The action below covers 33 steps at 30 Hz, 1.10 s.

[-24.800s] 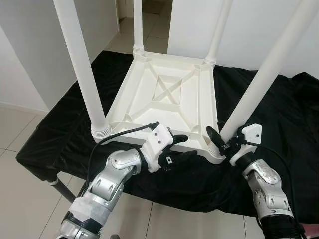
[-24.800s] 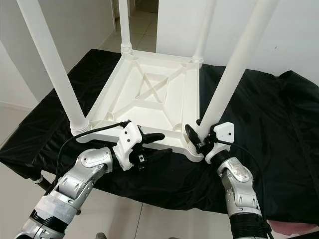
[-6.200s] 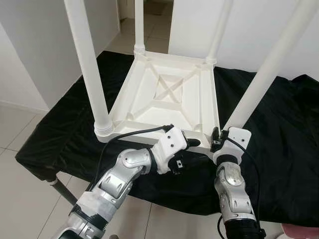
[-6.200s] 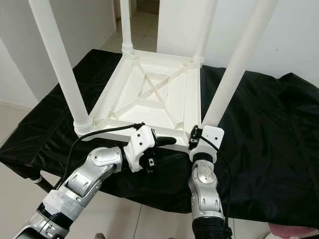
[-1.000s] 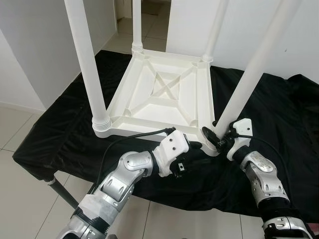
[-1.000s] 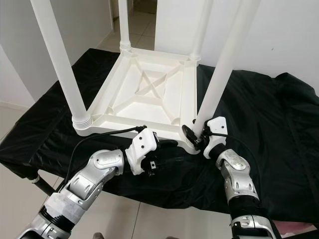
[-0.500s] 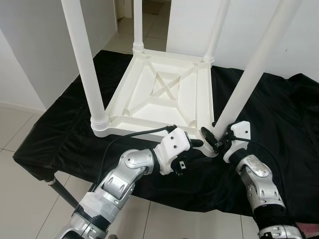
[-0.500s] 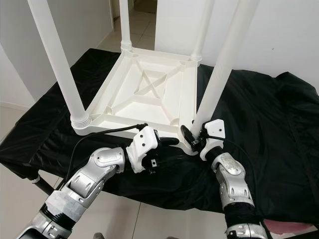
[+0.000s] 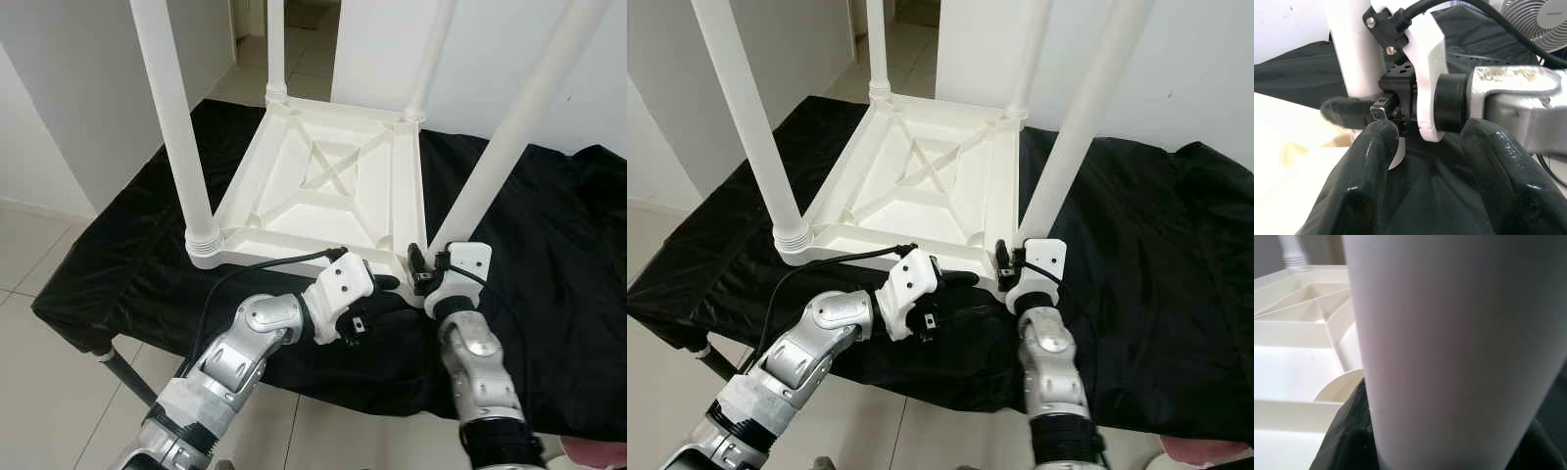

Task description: Building children table

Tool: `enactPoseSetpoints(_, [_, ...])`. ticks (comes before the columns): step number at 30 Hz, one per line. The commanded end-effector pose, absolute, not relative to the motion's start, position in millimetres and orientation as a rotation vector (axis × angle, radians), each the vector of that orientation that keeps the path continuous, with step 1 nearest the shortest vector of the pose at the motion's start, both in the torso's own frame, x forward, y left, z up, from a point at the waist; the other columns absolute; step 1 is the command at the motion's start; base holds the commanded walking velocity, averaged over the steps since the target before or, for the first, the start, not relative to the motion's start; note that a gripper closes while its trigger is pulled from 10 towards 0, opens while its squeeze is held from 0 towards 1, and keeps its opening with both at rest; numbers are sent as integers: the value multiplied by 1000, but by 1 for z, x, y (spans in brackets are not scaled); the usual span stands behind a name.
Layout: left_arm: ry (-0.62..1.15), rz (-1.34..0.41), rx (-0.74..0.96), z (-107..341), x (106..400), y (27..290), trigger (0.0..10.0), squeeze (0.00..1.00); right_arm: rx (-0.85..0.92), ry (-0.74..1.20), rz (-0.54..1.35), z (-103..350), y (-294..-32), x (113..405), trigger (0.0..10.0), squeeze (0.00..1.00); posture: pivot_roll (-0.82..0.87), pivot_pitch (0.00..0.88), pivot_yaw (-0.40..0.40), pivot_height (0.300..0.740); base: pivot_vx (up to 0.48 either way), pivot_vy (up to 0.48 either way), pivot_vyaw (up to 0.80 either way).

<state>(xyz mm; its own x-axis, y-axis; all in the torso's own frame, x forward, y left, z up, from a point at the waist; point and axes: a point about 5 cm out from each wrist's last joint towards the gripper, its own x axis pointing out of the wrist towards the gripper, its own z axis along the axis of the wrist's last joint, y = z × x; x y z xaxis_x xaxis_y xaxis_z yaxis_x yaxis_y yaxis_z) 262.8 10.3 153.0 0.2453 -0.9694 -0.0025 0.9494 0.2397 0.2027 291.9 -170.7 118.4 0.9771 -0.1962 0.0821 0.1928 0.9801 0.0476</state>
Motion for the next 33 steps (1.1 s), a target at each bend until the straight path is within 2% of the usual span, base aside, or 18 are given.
enactPoseSetpoints(1, [-125,-1362,185,152,261,9,10000,0,62,-19,-340,105,-176,282,10000,0,-92,0,-24,740,0,0,0])
enactPoseSetpoints(3, [-125,-1362,185,152,261,9,10000,0,62,-19,-340,105,-176,282,10000,0,-92,0,-24,740,0,0,0])
enactPoseSetpoints(7, [-121,-1360,182,150,260,8,10000,0,84,-17,-287,109,-153,279,10000,0,-89,0,-26,740,0,0,0])
enactPoseSetpoints(12, [-123,-1358,181,151,261,8,10000,0,84,-24,-263,111,-152,280,10000,0,-88,0,-26,740,0,0,0])
enactPoseSetpoints(13, [-123,-1355,180,151,261,9,10000,0,92,-39,-256,113,-151,280,10000,918,-86,0,-29,740,0,0,0])
enactPoseSetpoints(14, [-123,-1355,180,151,261,9,10000,0,92,-39,-256,113,-151,280,10000,918,-86,0,-29,740,0,0,0])
enactPoseSetpoints(15, [-124,-1353,180,151,261,9,10000,0,111,-71,-220,118,-151,281,10000,1000,-85,0,-30,740,0,0,0])
enactPoseSetpoints(26, [-122,-1351,181,150,260,10,10000,0,127,-133,-42,126,-164,281,10000,1000,-87,0,-29,740,0,0,0])
enactPoseSetpoints(27, [-122,-1352,182,151,260,10,10000,0,115,-133,50,125,-171,280,10000,0,-89,0,-28,740,0,0,0])
enactPoseSetpoints(33, [-124,-1353,183,151,261,9,10000,0,78,-135,175,125,-178,282,10000,0,-89,0,-24,740,0,0,0])
